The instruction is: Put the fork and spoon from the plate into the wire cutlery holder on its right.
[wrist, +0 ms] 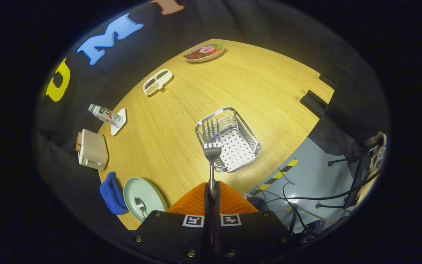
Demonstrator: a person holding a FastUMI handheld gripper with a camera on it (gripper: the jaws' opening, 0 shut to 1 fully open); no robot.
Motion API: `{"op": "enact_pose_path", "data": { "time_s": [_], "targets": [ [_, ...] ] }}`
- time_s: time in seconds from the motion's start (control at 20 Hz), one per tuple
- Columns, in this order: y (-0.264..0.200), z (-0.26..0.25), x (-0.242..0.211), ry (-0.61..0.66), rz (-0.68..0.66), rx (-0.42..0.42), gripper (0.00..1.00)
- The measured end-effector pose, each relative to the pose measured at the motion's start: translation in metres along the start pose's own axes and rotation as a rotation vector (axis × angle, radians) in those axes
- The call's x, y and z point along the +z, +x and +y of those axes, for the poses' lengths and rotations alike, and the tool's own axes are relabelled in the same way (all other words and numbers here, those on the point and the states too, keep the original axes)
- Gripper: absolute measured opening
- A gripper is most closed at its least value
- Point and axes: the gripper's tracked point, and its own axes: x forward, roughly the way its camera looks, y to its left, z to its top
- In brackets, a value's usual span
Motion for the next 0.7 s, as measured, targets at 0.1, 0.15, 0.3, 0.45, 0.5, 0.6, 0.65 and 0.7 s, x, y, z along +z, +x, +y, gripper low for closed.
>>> {"op": "enact_pose_path", "data": {
  "time_s": [0.1,0.15,0.3,0.45,0.5,0.6,0.65,0.7],
  "targets": [
    [0.002,-0.003,-0.001,0.006,0.020,-0.019,0.02],
    [0.002,-0.003,0.000,0.011,0.027,-0.022,0.02],
    [0.003,-0.004,0.001,0.021,0.032,-0.037,0.02],
    [0.001,-0.005,0.007,0.029,0.026,-0.047,0.02],
    [0.000,-0.005,0.007,0.033,0.024,-0.057,0.02],
    [-0.001,-0.006,0.010,0.031,0.017,-0.067,0.06],
    [-0.002,-0.006,0.011,0.034,0.016,-0.072,0.06],
    [-0.002,-0.006,0.012,0.038,0.013,-0.071,0.06]
  ]
}}
